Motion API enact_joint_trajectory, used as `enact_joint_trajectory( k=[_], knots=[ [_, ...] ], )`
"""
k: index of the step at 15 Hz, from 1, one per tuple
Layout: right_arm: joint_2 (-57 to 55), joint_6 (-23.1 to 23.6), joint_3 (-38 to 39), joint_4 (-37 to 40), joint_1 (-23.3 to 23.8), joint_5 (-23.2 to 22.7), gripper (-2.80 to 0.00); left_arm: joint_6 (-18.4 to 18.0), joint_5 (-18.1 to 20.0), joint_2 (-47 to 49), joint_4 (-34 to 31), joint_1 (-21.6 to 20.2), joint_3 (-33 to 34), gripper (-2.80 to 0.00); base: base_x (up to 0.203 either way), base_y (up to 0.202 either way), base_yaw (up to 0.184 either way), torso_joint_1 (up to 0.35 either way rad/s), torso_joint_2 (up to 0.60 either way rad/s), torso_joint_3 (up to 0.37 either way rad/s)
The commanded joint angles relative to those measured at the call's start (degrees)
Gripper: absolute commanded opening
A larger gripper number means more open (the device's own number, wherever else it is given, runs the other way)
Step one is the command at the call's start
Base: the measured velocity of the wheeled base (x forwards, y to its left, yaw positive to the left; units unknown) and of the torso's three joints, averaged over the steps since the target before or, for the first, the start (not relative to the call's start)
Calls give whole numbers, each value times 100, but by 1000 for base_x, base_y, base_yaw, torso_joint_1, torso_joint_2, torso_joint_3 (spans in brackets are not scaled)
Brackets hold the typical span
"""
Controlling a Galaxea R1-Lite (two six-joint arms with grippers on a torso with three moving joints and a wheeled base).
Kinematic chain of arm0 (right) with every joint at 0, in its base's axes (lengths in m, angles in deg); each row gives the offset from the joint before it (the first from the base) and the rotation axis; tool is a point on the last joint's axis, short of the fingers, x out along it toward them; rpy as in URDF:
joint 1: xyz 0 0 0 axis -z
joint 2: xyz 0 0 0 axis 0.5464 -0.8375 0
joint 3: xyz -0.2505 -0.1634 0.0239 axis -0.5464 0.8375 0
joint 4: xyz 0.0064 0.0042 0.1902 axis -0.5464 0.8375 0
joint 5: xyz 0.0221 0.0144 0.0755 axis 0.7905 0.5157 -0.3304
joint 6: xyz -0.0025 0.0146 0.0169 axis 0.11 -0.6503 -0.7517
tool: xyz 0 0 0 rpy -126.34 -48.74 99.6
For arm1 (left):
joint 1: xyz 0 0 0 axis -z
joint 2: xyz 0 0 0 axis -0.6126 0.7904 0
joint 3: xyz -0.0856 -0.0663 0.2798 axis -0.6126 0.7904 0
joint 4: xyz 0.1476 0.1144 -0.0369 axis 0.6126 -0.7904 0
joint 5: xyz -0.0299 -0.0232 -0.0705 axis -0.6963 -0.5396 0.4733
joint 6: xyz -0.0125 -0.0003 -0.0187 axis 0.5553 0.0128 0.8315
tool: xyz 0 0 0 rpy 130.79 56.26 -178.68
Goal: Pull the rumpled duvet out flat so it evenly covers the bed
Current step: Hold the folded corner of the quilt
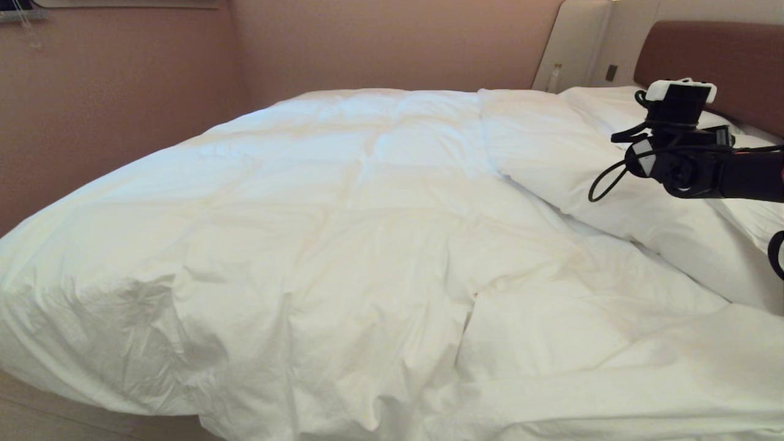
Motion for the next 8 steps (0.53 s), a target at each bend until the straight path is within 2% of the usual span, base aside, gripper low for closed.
enact_joint_trajectory(
  k=[1,8],
  knots=[
    [0,231,-1,-5,-7,153,0,3,0,0,-6,-1,0,-280,0,0,0,0,0,0],
    [-609,214,-1,-190,113,246,0,3,0,0,3,-1,0,-280,0,0,0,0,0,0]
  ],
)
